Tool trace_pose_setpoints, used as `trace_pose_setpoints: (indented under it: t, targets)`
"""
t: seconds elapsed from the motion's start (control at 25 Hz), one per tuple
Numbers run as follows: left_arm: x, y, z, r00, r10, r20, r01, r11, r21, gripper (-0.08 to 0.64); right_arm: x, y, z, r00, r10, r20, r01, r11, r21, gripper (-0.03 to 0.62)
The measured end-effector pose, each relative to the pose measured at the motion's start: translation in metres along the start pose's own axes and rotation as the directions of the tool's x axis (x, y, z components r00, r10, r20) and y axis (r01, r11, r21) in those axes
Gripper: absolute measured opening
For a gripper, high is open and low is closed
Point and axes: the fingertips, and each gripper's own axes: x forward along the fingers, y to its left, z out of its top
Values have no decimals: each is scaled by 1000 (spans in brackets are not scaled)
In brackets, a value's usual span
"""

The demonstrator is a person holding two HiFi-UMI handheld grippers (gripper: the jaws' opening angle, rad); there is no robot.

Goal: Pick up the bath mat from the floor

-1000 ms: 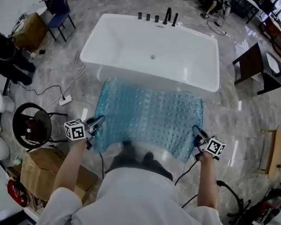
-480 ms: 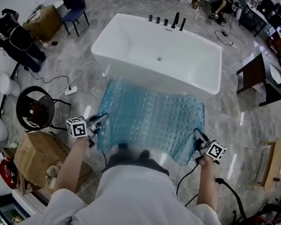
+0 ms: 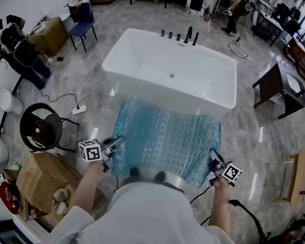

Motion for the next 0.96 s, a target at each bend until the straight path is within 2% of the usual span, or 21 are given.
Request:
trace_pose_setpoints:
  t: [0.16, 0.48, 0.96]
  targets:
    - [-7, -2, -6, 1000, -8, -14, 8, 1000, -1, 21, -4, 13, -18, 1000, -1, 4, 1, 1000, 6, 41]
    - [-29, 3, -3, 1000, -18, 15, 19, 1000, -17, 23, -7, 28, -33, 999, -39, 28, 38, 999, 11, 43]
    - [-37, 9, -7, 1000, -19, 8, 19, 999, -35, 23, 6, 47, -35, 999, 7, 46, -7, 1000, -9, 43]
